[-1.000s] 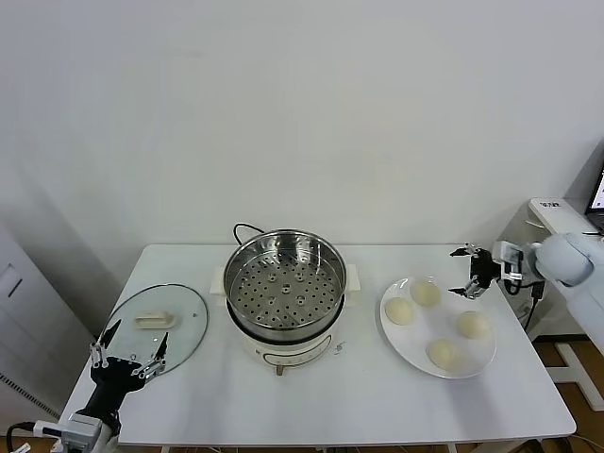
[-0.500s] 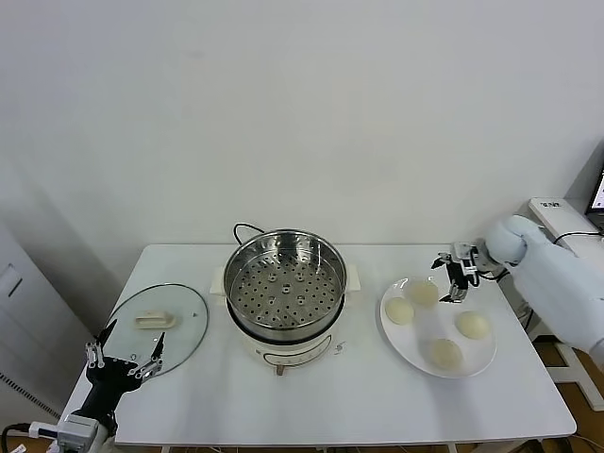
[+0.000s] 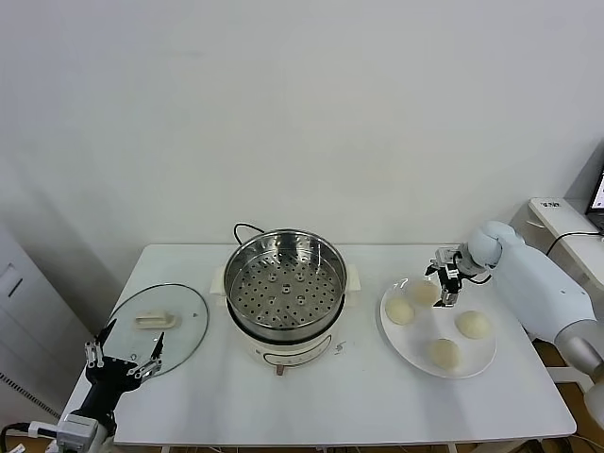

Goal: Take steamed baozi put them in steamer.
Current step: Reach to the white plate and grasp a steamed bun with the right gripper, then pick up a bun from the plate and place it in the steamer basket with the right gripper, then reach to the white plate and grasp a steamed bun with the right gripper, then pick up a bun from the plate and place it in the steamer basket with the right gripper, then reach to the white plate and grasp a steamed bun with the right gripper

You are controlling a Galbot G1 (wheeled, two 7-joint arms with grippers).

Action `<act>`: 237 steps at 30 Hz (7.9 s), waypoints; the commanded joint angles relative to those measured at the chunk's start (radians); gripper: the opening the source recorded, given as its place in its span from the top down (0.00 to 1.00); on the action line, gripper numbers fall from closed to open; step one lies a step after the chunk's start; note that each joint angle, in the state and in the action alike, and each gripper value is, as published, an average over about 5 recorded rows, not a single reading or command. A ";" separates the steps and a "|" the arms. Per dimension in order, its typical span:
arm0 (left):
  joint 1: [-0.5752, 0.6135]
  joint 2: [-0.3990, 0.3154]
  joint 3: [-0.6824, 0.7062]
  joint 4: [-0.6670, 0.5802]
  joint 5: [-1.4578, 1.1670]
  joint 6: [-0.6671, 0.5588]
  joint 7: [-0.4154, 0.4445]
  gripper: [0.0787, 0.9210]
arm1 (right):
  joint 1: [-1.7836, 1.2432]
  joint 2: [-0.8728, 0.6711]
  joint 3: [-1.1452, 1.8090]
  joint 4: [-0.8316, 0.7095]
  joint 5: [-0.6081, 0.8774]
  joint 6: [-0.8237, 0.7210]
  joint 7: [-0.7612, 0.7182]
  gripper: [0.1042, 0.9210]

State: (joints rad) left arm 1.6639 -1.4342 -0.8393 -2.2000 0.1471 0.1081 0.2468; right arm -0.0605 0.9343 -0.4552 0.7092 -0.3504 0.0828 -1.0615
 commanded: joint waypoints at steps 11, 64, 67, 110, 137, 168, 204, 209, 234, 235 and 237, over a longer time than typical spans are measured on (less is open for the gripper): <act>0.008 -0.001 -0.008 -0.008 0.000 -0.002 0.000 0.12 | 0.009 0.038 -0.008 -0.068 -0.019 0.004 0.009 0.43; 0.036 -0.007 -0.062 -0.083 -0.047 -0.022 0.003 0.12 | 0.374 0.395 -0.488 0.376 -0.206 0.635 -0.034 0.59; 0.037 -0.006 -0.066 -0.083 -0.048 -0.022 0.003 0.12 | 0.351 0.402 -0.472 0.358 -0.235 0.637 -0.034 0.58; 0.055 -0.044 -0.044 -0.102 -0.021 -0.034 0.003 0.12 | 0.416 -0.176 -0.737 0.364 0.523 -0.216 -0.070 0.12; 0.076 -0.061 -0.058 -0.098 -0.013 -0.039 0.004 0.12 | 0.154 -0.036 -0.542 0.176 0.410 -0.159 0.019 0.16; 0.078 -0.069 -0.064 -0.103 -0.017 -0.065 0.005 0.12 | 1.093 -0.022 -1.136 0.578 1.151 -0.277 -0.082 0.62; 0.099 -0.080 -0.076 -0.096 -0.020 -0.088 0.010 0.12 | 0.504 0.410 -0.890 0.524 1.245 -0.710 0.587 0.59; 0.101 -0.083 -0.071 -0.099 -0.015 -0.089 0.010 0.12 | 0.532 0.397 -0.894 0.537 1.246 -0.716 0.567 0.49; 0.080 -0.077 -0.030 -0.102 0.007 -0.089 0.008 0.12 | 0.794 -0.269 -0.900 0.530 0.556 -0.304 -0.309 0.12; 0.080 -0.075 -0.029 -0.102 0.010 -0.088 0.008 0.12 | 0.743 -0.301 -0.869 0.534 0.513 -0.291 -0.309 0.12; 0.079 -0.072 -0.025 -0.102 0.016 -0.085 0.008 0.12 | 0.650 -0.351 -0.820 0.541 0.468 -0.266 -0.294 0.12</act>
State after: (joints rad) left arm 1.7457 -1.5092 -0.8679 -2.3022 0.1582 0.0213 0.2549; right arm 0.6964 0.8190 -1.3391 1.2568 0.4065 -0.3134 -1.1790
